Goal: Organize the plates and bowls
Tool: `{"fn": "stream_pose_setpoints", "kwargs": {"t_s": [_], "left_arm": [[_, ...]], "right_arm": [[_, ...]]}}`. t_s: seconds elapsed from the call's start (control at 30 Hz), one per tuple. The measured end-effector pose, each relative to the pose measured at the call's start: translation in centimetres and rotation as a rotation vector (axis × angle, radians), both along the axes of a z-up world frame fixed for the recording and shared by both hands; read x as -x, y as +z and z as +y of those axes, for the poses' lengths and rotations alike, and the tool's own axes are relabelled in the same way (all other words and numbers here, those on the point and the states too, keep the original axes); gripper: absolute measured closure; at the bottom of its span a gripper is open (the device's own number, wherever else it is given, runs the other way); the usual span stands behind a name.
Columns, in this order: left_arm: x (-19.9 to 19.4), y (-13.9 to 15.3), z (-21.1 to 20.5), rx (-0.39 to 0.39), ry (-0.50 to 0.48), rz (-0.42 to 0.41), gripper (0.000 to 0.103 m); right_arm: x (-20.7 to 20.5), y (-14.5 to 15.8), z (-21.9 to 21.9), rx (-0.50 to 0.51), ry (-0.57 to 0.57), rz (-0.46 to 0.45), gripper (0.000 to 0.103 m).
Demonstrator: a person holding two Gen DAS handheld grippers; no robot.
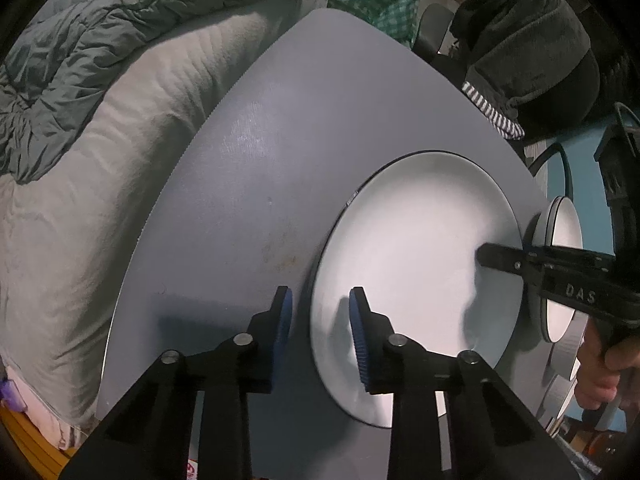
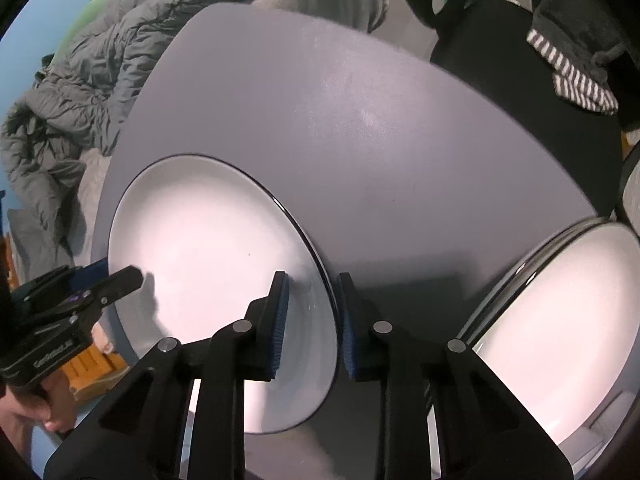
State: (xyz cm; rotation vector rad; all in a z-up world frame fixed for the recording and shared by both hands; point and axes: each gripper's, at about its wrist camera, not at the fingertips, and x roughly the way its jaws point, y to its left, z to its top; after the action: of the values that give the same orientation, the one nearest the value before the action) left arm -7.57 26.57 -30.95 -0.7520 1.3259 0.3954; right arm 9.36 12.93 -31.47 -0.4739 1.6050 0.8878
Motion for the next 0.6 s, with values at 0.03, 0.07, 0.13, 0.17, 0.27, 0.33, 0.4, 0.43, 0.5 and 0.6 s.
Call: {"fn": "stream_pose_setpoints", "kwargs": {"t_s": [0.03,0.07,0.13,0.17,0.27,0.33,0.4,0.43,0.5,0.6], "left_arm": [[0.0,-0.1,0.0,0.004,-0.004,0.0,0.076],[0.0,-0.1,0.0,0.006,-0.008,0.0,0.076],[0.1,-0.1,0.0,-0.009,-0.018,0.008,0.076],[0.1,-0.1,-0.1,-0.014,-0.022,0.008,0.076],[0.3,-0.1,0.1,-0.022,-0.034,0.011,0.076],[0.4,-0.2,0.4,-0.018,-0.043,0.007,0.077],[0.5,-0.4,0.7,-0.008,-0.051,0.007,0.08],[0.5,-0.5,0.8,0.002,-0.057,0.008,0.081],[0.5,-0.6,1.0,0.013,-0.07,0.002,0.081],[0.3,-0.7,1.0,0.016,-0.098,0.0,0.081]], "right_arm": [[0.3,0.0,-0.1,-0.002,0.001,0.014,0.082],[0.6,-0.1,-0.3,-0.003,0.001,0.023,0.083],[1.3,0.0,-0.5,-0.004,-0.008,0.029,0.083],[1.7,0.0,-0.7,-0.003,-0.019,0.034,0.083],[2.4,0.0,-1.6,-0.014,-0.074,0.076,0.086],[3.1,0.1,-2.1,-0.022,-0.112,0.097,0.087],[3.4,0.1,-2.4,-0.031,-0.135,0.099,0.087],[3.4,0.2,-2.5,-0.036,-0.146,0.095,0.087],[3.1,0.1,-2.6,-0.039,-0.171,0.109,0.087],[2.8,0.0,-2.6,-0.035,-0.188,0.135,0.087]]}}
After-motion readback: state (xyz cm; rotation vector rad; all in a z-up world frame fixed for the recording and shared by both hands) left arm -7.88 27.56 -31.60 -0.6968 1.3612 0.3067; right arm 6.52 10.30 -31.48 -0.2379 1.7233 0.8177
